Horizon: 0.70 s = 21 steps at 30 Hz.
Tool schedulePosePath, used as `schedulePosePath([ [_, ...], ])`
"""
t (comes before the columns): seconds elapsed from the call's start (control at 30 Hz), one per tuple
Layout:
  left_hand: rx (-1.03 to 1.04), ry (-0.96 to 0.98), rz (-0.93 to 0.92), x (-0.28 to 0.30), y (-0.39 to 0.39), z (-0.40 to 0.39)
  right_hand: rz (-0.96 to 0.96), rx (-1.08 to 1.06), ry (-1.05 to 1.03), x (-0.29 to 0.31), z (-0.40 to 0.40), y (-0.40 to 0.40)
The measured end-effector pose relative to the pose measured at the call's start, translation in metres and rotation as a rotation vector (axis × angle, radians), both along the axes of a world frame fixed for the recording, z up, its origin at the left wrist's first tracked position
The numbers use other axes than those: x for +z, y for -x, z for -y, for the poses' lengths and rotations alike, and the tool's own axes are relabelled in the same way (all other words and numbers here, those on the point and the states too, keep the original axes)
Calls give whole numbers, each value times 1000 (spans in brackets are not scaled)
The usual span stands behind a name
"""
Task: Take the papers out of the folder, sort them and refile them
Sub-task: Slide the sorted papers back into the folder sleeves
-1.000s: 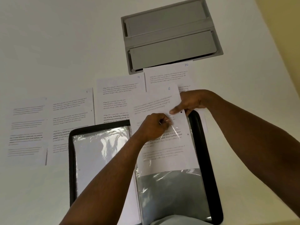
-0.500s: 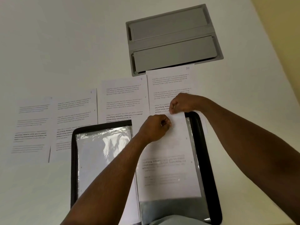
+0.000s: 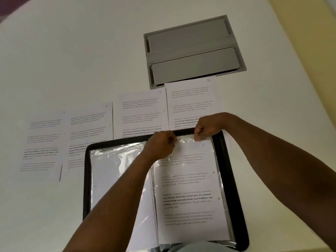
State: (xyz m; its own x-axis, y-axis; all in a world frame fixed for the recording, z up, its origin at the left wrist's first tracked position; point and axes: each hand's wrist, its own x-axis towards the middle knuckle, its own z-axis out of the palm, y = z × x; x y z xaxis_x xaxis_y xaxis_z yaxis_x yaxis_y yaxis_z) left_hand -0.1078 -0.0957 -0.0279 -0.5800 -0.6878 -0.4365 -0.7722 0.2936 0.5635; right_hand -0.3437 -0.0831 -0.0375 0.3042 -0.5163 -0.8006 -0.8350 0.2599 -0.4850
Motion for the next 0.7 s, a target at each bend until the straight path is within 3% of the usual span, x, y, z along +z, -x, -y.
schedulePosePath([
  [0.1, 95, 21, -98, -3, -1, -5, 223, -528, -5, 9, -21, 3],
  [0.17, 174, 17, -162, -6, -3, -10, 312, -747, -46, 13, -43, 9],
  [0.33, 346, 62, -330, -13, -14, -37, 151, -540, -79, 7, -106, -2],
  [0.4, 374, 122, -347, -17, -25, -54, 174, -566, -109, 6, -126, -17],
  [0.53, 443, 56, -350, -13, -47, -91, 579, -922, -286, 22, -142, -50],
  [0.7, 497, -338, -442, 31, -79, -110, 877, -1108, -319, 51, -125, -111],
])
